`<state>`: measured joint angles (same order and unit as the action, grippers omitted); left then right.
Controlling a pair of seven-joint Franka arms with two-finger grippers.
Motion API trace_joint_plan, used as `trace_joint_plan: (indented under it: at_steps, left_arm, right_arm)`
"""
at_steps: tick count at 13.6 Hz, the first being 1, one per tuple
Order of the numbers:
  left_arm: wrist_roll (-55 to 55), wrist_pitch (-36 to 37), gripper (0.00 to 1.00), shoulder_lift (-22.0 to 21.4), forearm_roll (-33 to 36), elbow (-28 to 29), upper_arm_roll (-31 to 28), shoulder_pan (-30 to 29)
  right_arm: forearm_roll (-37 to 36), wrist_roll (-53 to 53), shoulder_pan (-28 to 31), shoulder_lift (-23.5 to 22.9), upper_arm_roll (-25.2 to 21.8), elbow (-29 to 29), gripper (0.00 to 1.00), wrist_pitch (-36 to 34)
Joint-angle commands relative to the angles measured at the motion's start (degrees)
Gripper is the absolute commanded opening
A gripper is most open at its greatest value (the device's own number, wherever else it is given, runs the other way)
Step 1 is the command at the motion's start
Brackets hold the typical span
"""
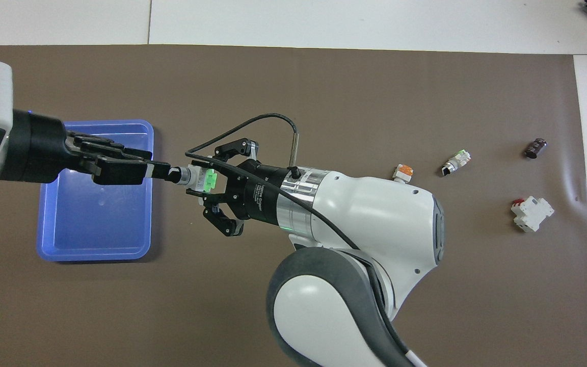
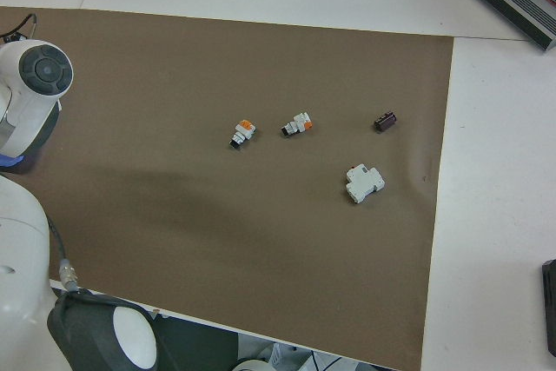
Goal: Turn and place switch with both arms
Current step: 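Extend the left gripper toward the switch held by the right gripper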
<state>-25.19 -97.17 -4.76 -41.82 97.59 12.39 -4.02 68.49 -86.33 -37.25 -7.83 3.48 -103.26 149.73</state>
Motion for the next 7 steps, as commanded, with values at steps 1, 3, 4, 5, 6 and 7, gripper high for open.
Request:
trace_joint_plan:
  at_steps: [1,3,4,5,6,7]
  left_arm:
    - [-3.0,-0.1,0.5,-1.0,-0.7,0.2,-0.1,-0.1]
    - [-3.2,-0.5,0.5,-1.0,-0.6,0.3,0.1,0.0]
    - [-3.3,-0.6,0.5,-1.0,-0.5,0.4,0.1,0.3]
    - [-3.3,-0.8,0.5,-1.0,-0.5,0.5,0.1,0.8]
    - [-3.5,-0.8,0.5,-1.0,-0.2,0.5,0.1,0.8]
    - [-5.1,-0.7,0.5,-1.2,0.0,0.8,0.0,0.8]
  right_arm:
    - [0.8,2.0,0.2,-0.1,0.4,0.0,0.0,1.0]
    - [0.9,2.0,0.2,-0.1,0.4,0.0,0.0,1.0]
    - [0.8,2.0,0.2,-0.1,0.4,0.0,0.0,1.1]
    - [0.9,2.1,0.2,-0.1,0.4,0.0,0.0,1.1]
    - [0.9,2.0,0.2,-0.1,0.4,0.0,0.0,1.1]
    - [0.9,2.1,0.2,-0.1,0.5,0.0,0.0,1.1]
